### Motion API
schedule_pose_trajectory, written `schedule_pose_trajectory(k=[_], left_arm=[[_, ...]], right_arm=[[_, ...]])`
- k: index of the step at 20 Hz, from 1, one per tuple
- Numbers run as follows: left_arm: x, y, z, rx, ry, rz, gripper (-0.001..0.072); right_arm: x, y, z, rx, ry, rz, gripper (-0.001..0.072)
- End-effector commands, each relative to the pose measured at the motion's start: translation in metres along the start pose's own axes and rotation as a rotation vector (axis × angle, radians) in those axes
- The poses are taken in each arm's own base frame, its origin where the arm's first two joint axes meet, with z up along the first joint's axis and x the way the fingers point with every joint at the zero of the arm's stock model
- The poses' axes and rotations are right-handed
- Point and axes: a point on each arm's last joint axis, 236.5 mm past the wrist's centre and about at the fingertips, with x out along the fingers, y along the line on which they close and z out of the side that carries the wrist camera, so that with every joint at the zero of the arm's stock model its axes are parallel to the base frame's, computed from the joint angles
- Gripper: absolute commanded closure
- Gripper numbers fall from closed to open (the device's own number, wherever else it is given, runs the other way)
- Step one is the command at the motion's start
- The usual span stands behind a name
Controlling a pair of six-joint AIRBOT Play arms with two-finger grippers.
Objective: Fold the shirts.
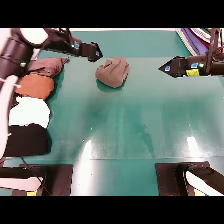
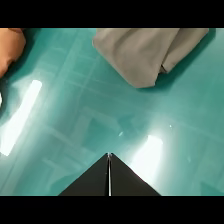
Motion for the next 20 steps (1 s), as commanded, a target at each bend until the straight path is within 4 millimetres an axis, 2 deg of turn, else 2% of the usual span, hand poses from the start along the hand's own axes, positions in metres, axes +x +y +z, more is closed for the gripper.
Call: schedule_pose_trajectory(k=[1,3,5,7,9,10,11,12,14,15,17,18,20], left_arm=[[0.067,0.036,-0.016,-0.038,-0.004,0.049,-0.0004],[0.112,0.054,-0.054,-0.057,0.079,0.058,-0.0004],[0.146,0.068,-0.09,-0.071,0.155,0.062,-0.0003],[0.168,0.078,-0.114,-0.088,0.195,0.07,-0.0003],[0.173,0.08,-0.12,-0.092,0.205,0.071,-0.0002],[0.169,0.078,-0.115,-0.088,0.204,0.066,0.0052],[0.162,0.076,-0.107,-0.077,0.21,0.06,0.0391],[0.153,0.072,-0.096,-0.063,0.217,0.049,0.0678],[0.125,0.063,-0.055,-0.019,0.18,0.03,0.068],[0.103,0.059,-0.023,0.02,0.11,0.035,0.068],[0.033,0.039,0.05,0.138,-0.099,0.056,0.068],[-0.011,0.022,0.081,0.215,-0.192,0.064,0.068],[-0.093,-0.02,0.114,0.338,-0.318,0.059,0.068]], right_arm=[[0.0,0.0,0.003,0.002,-0.014,0.0,0.0693],[0.0,0.0,0.003,0.002,-0.015,-0.001,0.0693],[0.0,0.0,0.003,0.002,-0.014,0.0,0.0693],[0.0,0.0,0.004,0.002,-0.016,-0.001,0.0693],[0.0,0.0,0.004,0.002,-0.018,-0.002,0.0693],[0.0,0.0,0.004,0.002,-0.018,-0.002,0.0693],[0.0,-0.001,0.005,0.002,-0.021,-0.002,0.0693],[0.0,-0.001,0.006,0.002,-0.027,-0.003,0.0693],[-0.004,0.003,0.011,-0.007,-0.036,-0.001,0.0693],[-0.009,0.007,0.018,-0.02,-0.055,0.002,0.0693],[-0.027,0.022,0.039,-0.062,-0.111,0.012,0.0693],[-0.04,0.032,0.052,-0.089,-0.149,0.019,0.0693],[-0.065,0.051,0.075,-0.139,-0.225,0.028,0.0693]])
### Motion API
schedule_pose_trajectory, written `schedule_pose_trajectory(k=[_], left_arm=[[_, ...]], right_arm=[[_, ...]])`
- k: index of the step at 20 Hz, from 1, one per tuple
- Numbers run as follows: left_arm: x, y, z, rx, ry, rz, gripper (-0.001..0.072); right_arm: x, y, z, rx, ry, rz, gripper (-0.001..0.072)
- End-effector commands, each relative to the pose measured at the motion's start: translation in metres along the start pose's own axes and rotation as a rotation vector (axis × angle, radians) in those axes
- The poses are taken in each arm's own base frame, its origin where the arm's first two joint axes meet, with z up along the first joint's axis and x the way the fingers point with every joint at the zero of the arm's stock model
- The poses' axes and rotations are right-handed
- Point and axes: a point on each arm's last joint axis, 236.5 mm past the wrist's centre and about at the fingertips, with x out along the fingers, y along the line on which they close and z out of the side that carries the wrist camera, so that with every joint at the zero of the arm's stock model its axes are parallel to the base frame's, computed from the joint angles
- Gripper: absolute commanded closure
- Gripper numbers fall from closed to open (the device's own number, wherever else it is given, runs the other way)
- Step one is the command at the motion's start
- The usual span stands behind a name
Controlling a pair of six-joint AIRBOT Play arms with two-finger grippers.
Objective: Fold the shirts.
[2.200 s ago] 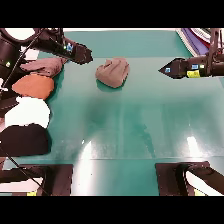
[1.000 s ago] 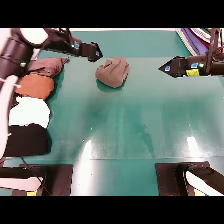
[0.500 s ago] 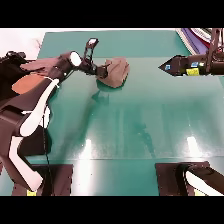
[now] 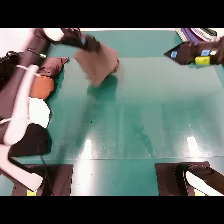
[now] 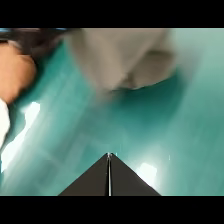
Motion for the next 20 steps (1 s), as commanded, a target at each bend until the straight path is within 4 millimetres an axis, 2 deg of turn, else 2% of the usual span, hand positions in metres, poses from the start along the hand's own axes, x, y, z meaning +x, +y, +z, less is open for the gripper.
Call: schedule_pose_trajectory(k=[1,3,4,7,9,10,11,12,13,14,15,17,18,19,20], left_arm=[[-0.122,-0.045,0.081,0.214,-0.213,0.002,0.0681],[-0.159,-0.083,0.081,0.284,-0.225,-0.059,0.068],[-0.166,-0.104,0.071,0.297,-0.201,-0.121,0.068],[-0.153,-0.162,0.029,0.291,-0.079,-0.32,0.0678],[-0.136,-0.195,0.015,0.245,-0.071,-0.414,0.0675],[-0.129,-0.21,0.01,0.217,-0.075,-0.453,0.0382],[-0.124,-0.216,0.007,0.197,-0.075,-0.466,0.0056],[-0.121,-0.213,0.006,0.184,-0.068,-0.45,0.0081],[-0.118,-0.192,0.009,0.161,-0.065,-0.39,0.0078],[-0.116,-0.163,0.013,0.109,-0.058,-0.316,0.0077],[-0.114,-0.126,0.014,0.052,-0.052,-0.238,0.0077],[-0.103,-0.047,-0.006,-0.132,0.014,-0.105,0.0078],[-0.091,-0.013,-0.03,-0.22,0.078,-0.064,0.0078],[-0.077,0.013,-0.062,-0.298,0.157,-0.037,0.0077],[-0.06,0.026,-0.093,-0.36,0.228,-0.038,0.0078]], right_arm=[[-0.033,0.027,0.042,-0.078,-0.114,0.017,0.0693],[-0.05,0.041,0.059,-0.114,-0.167,0.023,0.0693],[-0.057,0.046,0.066,-0.127,-0.188,0.026,0.0693],[-0.071,0.057,0.077,-0.155,-0.227,0.032,0.0693],[-0.073,0.059,0.078,-0.161,-0.228,0.034,0.0693],[-0.073,0.059,0.078,-0.161,-0.228,0.034,0.0693],[-0.073,0.059,0.077,-0.161,-0.224,0.034,0.0693],[-0.073,0.059,0.077,-0.161,-0.224,0.034,0.0693],[-0.073,0.059,0.077,-0.161,-0.223,0.035,0.0693],[-0.073,0.059,0.077,-0.161,-0.222,0.035,0.0693],[-0.073,0.059,0.076,-0.161,-0.221,0.036,0.0692],[-0.072,0.059,0.073,-0.161,-0.206,0.037,0.0687],[-0.071,0.059,0.07,-0.16,-0.193,0.037,0.0605],[-0.07,0.059,0.066,-0.16,-0.177,0.038,0.0419],[-0.069,0.058,0.064,-0.16,-0.167,0.039,0.037]])
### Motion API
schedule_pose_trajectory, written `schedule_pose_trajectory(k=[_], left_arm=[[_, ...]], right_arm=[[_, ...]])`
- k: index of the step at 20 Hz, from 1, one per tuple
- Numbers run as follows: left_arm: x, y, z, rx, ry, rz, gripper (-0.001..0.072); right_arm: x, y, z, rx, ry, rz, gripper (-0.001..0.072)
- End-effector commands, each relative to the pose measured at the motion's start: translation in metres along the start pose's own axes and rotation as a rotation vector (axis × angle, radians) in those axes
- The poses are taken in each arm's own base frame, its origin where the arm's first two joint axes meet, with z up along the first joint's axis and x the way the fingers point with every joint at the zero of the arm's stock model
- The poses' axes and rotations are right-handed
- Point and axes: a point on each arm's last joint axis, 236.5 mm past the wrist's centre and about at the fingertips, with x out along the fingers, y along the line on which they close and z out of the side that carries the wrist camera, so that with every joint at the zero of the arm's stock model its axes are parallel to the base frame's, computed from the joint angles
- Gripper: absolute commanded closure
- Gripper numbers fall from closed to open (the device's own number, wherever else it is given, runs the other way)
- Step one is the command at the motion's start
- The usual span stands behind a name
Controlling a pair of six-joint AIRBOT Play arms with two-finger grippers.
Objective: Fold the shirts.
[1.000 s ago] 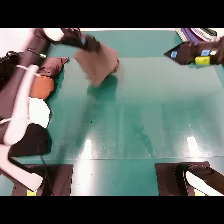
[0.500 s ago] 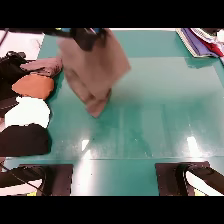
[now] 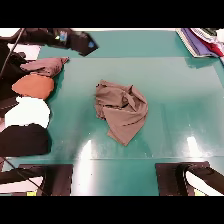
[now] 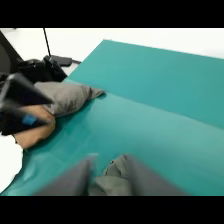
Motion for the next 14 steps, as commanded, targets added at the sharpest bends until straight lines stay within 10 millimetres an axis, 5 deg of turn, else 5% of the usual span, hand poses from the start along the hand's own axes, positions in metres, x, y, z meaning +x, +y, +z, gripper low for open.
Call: schedule_pose_trajectory(k=[1,4,6,10,14], left_arm=[[0.039,0.085,-0.078,-0.293,0.191,0.062,0.0077],[0.107,0.1,-0.16,-0.423,0.363,0.01,0.0077],[0.141,0.11,-0.189,-0.504,0.4,-0.007,0.0077],[0.184,0.115,-0.193,-0.595,0.317,-0.048,0.0077],[0.205,0.105,-0.205,-0.575,0.322,-0.038,0.0077]], right_arm=[[0.0,0.001,-0.009,0.002,0.04,0.006,0.037],[0.0,0.003,-0.019,0.008,0.083,0.013,0.0372],[-0.001,0.004,-0.026,0.009,0.11,0.017,0.0373],[0.003,0.001,-0.04,0.024,0.173,0.021,0.0373],[0.019,-0.009,-0.055,0.077,0.239,0.025,0.0373]])
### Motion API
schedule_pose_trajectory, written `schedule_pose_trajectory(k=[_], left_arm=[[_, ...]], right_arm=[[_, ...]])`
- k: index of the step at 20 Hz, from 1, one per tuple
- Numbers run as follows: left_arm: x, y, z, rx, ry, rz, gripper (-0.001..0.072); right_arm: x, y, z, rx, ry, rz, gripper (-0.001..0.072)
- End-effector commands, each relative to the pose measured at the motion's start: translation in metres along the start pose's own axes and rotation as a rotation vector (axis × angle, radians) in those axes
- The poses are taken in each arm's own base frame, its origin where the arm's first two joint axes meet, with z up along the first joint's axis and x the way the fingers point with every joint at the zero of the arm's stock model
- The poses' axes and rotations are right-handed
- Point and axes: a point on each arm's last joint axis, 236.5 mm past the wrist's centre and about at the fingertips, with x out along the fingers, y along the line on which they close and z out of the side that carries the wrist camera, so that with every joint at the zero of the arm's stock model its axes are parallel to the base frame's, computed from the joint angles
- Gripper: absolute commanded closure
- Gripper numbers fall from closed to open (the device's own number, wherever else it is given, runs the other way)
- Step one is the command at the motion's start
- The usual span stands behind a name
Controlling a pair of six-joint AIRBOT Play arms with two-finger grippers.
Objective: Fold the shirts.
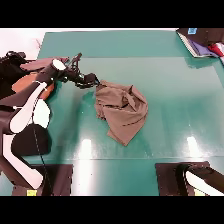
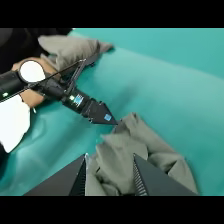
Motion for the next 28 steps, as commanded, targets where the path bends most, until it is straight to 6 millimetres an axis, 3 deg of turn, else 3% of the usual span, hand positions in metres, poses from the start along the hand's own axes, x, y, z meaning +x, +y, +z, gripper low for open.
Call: schedule_pose_trajectory(k=[1,4,6,7,9,11,12,13,15,17,21,25,26,28], left_arm=[[0.028,0.002,-0.004,-0.001,-0.012,0.006,0.0078],[0.036,0.0,-0.008,0.004,-0.008,0.013,0.0099],[0.03,-0.002,0.002,0.008,-0.026,0.007,0.0558],[0.023,-0.006,0.01,0.02,-0.038,-0.002,0.0679],[0.003,-0.02,0.029,0.059,-0.064,-0.02,0.0679],[-0.02,-0.034,0.047,0.117,-0.074,-0.036,0.0679],[-0.028,-0.041,0.051,0.142,-0.073,-0.04,0.0679],[-0.034,-0.045,0.054,0.166,-0.071,-0.036,0.0679],[-0.039,-0.049,0.055,0.182,-0.067,-0.038,0.0679],[-0.038,-0.05,0.052,0.183,-0.053,-0.04,0.0679],[-0.039,-0.049,0.052,0.182,-0.051,-0.04,0.0679],[-0.038,-0.049,0.049,0.184,-0.04,-0.041,0.0679],[-0.038,-0.049,0.048,0.185,-0.035,-0.041,0.0679],[-0.04,-0.05,0.043,0.191,-0.013,-0.04,0.068]], right_arm=[[0.014,-0.008,-0.012,0.045,0.066,0.006,0.0374],[0.025,-0.016,-0.02,0.064,0.109,0.005,0.0375],[0.032,-0.025,-0.037,0.08,0.187,-0.007,0.0375],[0.035,-0.033,-0.05,0.099,0.233,-0.026,0.0375],[0.045,-0.058,-0.09,0.169,0.336,-0.099,0.0374],[0.048,-0.094,-0.155,0.26,0.478,-0.214,0.0372],[0.049,-0.11,-0.193,0.322,0.546,-0.263,0.0277],[0.052,-0.12,-0.235,0.415,0.608,-0.285,0.0091],[0.069,-0.116,-0.314,0.615,0.7,-0.238,0.0107],[0.099,-0.099,-0.368,0.767,0.679,-0.152,0.0163],[0.145,-0.073,-0.405,0.904,0.586,-0.095,0.0202],[0.19,-0.052,-0.418,0.824,0.631,-0.091,0.0209],[0.201,-0.051,-0.413,0.799,0.617,-0.094,0.0297],[0.216,-0.051,-0.401,0.741,0.599,-0.092,0.0617]])
